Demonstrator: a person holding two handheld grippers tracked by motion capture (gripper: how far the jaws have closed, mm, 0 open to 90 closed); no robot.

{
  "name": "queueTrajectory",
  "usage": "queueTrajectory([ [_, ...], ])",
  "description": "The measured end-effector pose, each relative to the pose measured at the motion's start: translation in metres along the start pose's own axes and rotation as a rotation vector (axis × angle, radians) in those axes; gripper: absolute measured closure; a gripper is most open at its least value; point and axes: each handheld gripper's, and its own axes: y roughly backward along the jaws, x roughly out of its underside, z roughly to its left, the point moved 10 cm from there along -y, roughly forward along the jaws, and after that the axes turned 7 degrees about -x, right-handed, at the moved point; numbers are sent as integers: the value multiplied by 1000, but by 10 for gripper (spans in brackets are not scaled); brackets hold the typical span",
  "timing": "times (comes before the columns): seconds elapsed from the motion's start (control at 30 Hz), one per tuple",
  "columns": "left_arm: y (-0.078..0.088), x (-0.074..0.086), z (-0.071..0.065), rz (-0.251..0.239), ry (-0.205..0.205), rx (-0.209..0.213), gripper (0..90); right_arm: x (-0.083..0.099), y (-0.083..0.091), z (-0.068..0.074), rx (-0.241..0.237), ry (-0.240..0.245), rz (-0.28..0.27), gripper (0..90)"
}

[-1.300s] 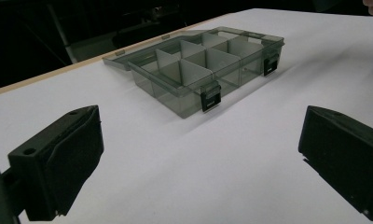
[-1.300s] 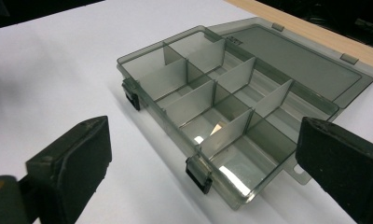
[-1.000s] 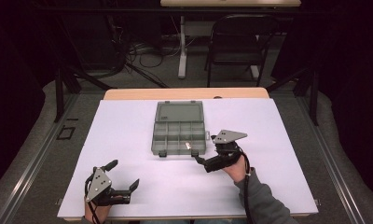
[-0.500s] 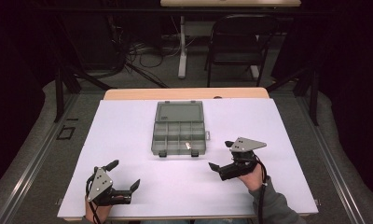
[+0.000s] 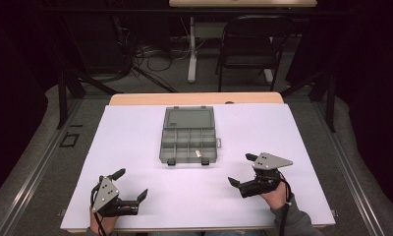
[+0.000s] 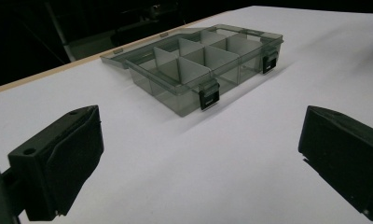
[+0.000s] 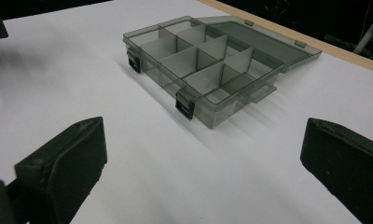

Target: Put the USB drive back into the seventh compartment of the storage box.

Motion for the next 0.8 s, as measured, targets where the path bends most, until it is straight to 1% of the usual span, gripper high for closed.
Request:
queueTrajectory([
  [0.23, -1, 1, 0, 3, 4, 0, 1, 6, 8, 2, 3, 1, -16, 2],
  [0.37, -1, 1, 0, 3, 5, 1, 1, 13, 13, 3, 9, 4, -15, 2],
  [0.47, -1, 1, 0, 4, 3, 2, 1, 19, 16, 3, 8, 2, -2, 1],
  [0.6, -1, 1, -1, 5, 6, 3, 1, 26, 22, 1, 20, -11, -7, 1],
  [0.67, -1, 2, -1, 7, 2, 4, 1, 31, 26, -1, 25, -12, 2, 1],
  [0.8, -1, 2, -1, 7, 3, 6, 1, 40, 32, -4, 49, -23, -6, 1],
])
